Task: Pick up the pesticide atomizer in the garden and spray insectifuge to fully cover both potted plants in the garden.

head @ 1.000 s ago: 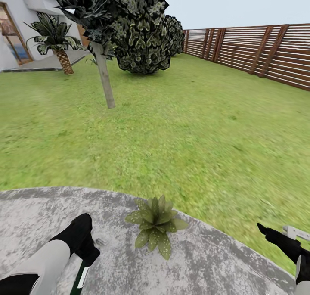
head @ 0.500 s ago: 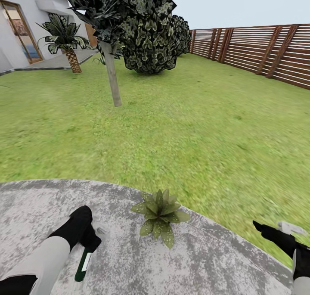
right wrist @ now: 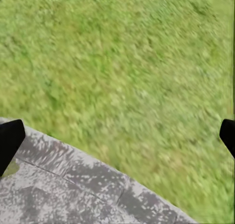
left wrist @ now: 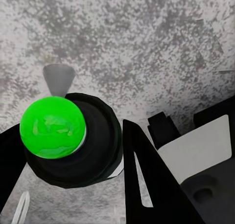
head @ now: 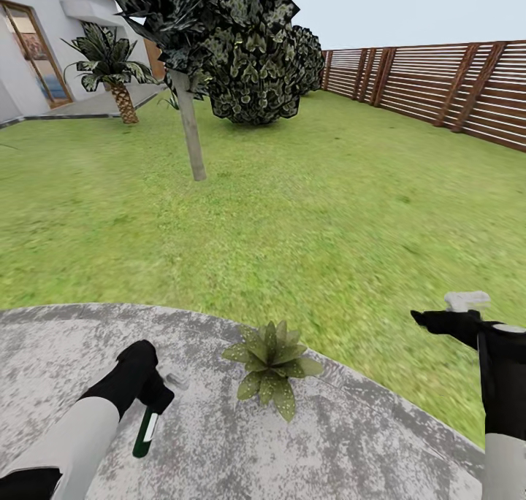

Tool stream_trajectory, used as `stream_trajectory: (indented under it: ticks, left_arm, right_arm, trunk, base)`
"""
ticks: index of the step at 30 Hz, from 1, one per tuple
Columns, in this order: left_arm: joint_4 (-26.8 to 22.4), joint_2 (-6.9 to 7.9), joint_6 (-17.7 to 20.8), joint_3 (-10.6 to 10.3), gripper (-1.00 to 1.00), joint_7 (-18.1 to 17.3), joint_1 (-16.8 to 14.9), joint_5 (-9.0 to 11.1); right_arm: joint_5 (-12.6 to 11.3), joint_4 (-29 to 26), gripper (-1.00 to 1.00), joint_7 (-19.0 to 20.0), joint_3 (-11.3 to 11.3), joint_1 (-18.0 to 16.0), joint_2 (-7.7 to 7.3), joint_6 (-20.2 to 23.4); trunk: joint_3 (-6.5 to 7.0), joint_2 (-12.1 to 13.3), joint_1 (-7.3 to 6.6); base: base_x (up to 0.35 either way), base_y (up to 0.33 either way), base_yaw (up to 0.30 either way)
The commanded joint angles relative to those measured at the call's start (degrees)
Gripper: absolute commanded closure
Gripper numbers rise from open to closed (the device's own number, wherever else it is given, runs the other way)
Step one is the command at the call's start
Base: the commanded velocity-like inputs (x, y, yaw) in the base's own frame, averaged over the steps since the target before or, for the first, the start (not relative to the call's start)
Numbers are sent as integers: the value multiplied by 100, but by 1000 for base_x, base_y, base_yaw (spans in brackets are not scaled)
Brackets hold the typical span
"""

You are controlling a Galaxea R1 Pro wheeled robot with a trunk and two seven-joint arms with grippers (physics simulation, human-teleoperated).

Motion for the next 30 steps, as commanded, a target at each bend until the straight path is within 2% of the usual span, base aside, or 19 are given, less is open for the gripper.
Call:
stream_trajectory:
  ticks: [1, 2, 3, 6, 9, 10, 13, 24, 30]
  left_arm:
    - [-13, -5, 22, 18, 100, -56, -2, -53]
    - [-17, -12, 24, 17, 100, -56, -2, -53]
    - [-18, -25, 25, 16, 100, -56, -2, -53]
    - [-24, -74, 30, 15, 100, -62, -2, -53]
    - [-96, -95, 37, 15, 100, -64, -2, -53]
    - [-132, -118, 38, 15, 100, -65, -2, -53]
    - [-162, -139, 42, 15, 100, -65, -2, -59]
    - [-170, -144, 40, 58, 100, -62, -2, -63]
    - [-170, -144, 40, 180, 100, -59, -2, -62]
  right_arm:
    - [69, -149, -100, 59, 172, -5, 4, 66]
    - [67, -264, -100, 59, 354, -5, 9, 117]
    - [61, -307, -100, 59, 422, -5, 11, 136]
    - [-87, -370, -100, 59, 515, -5, 14, 163]
    - [-463, -381, -100, 59, 527, -5, 15, 168]
    - [-672, -387, -100, 59, 529, -5, 13, 169]
    - [-917, -392, -100, 59, 531, -5, 12, 169]
    - [-984, -393, -100, 56, 523, -5, 15, 161]
    - [-984, -393, -100, 51, 523, -5, 14, 161]
  trunk:
    - [-5, -2, 0]
    - [-5, -2, 0]
    - [-5, -2, 0]
    - [-5, -2, 0]
    - [-3, -2, 0]
    - [2, -2, 0]
    - [25, -2, 0]
    - [124, -2, 0]
    - [179, -2, 0]
  base:
    - [0, 0, 0]
    - [0, 0, 0]
    - [0, 0, 0]
    - [0, 0, 0]
    - [0, 0, 0]
    - [0, 0, 0]
    - [-43, 33, 0]
    - [-7, 12, 0]
    - [0, 248, 0]
